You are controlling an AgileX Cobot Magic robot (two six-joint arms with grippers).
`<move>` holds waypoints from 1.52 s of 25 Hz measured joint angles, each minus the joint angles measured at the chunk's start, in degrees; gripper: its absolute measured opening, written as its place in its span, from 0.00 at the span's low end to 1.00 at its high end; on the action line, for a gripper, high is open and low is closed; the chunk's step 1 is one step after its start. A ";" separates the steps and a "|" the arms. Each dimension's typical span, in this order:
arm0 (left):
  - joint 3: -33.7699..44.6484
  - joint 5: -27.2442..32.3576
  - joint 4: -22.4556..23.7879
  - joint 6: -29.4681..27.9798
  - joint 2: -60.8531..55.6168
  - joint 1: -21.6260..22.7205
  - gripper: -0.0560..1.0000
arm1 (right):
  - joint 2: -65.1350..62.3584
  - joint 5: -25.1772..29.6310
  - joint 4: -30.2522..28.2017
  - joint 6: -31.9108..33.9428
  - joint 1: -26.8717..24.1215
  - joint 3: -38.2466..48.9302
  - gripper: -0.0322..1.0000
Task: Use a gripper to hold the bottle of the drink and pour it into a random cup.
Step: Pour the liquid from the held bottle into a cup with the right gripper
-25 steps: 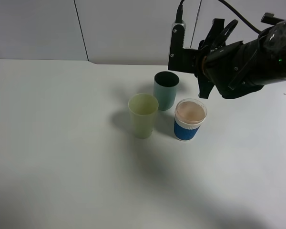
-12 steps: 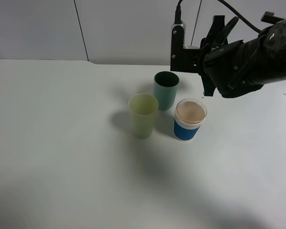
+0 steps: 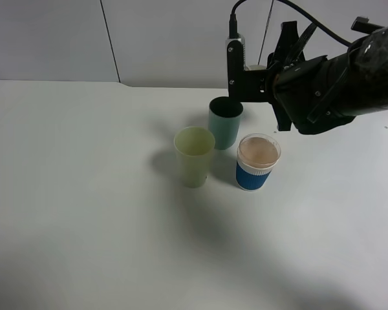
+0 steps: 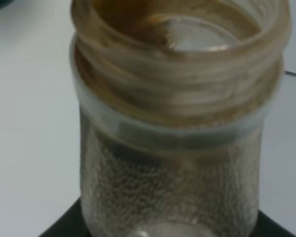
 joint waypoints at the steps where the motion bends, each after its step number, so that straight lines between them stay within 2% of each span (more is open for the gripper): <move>1: 0.00 0.00 0.00 0.00 0.00 0.00 0.93 | 0.00 0.00 0.00 -0.15 0.00 0.00 0.38; 13: 0.00 0.00 0.00 0.00 0.00 0.00 0.93 | 0.00 1.10 0.03 -4.06 0.00 0.00 0.38; 22: 0.00 0.00 0.00 0.00 0.00 0.00 0.93 | 0.00 1.16 0.03 -4.39 0.00 0.00 0.38; 30: 0.00 0.00 0.00 0.00 0.00 0.00 0.93 | 0.00 1.21 0.03 0.11 0.00 -0.98 0.38; 38: 0.00 0.00 0.00 0.00 0.00 0.00 0.93 | 0.53 2.21 0.03 0.41 0.00 -1.02 0.38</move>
